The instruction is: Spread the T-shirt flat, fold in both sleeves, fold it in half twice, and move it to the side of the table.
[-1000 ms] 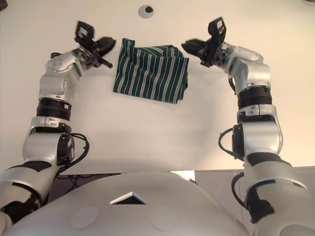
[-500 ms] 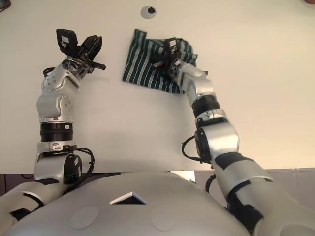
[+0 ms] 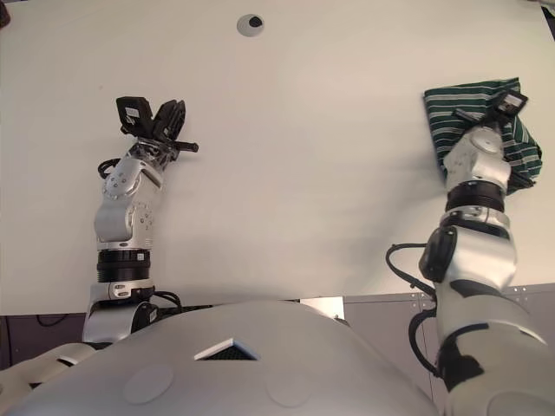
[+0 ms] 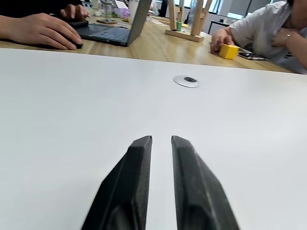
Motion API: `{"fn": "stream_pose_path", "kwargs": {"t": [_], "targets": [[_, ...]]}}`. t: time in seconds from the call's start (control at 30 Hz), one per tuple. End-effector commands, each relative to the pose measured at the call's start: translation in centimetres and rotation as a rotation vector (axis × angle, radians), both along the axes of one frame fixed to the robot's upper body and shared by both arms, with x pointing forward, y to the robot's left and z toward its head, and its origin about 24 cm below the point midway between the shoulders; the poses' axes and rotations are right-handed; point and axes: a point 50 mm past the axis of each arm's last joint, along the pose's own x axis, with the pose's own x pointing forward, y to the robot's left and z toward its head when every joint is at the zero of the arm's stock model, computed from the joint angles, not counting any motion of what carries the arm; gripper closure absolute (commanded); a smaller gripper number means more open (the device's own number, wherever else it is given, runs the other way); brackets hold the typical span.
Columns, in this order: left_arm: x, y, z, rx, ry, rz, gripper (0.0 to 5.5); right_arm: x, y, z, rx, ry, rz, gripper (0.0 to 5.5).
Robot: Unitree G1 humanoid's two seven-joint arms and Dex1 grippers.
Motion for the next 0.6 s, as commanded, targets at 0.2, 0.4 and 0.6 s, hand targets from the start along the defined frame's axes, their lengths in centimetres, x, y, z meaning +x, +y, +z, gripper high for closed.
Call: {"fn": "stream_pose_path", "kwargs": {"t": [0.2,0.4,0.6], "targets": [[1.0,1.9,4.1,0.218,-0.207,0.23,4.79,2.6,8.1,6.2,-0.217,-0.419,0.458,5.47],[2.0,1.3,5.2,0.174,-0.259,0.222,4.79,1.6,10.5,4.0,-0.222,-0.397,0.548,5.47],[2.6,0.6,4.5,0.162,-0.24,0.184,4.79,0.9,11.2,1.8,-0.188,-0.343,0.549,5.47]]}}
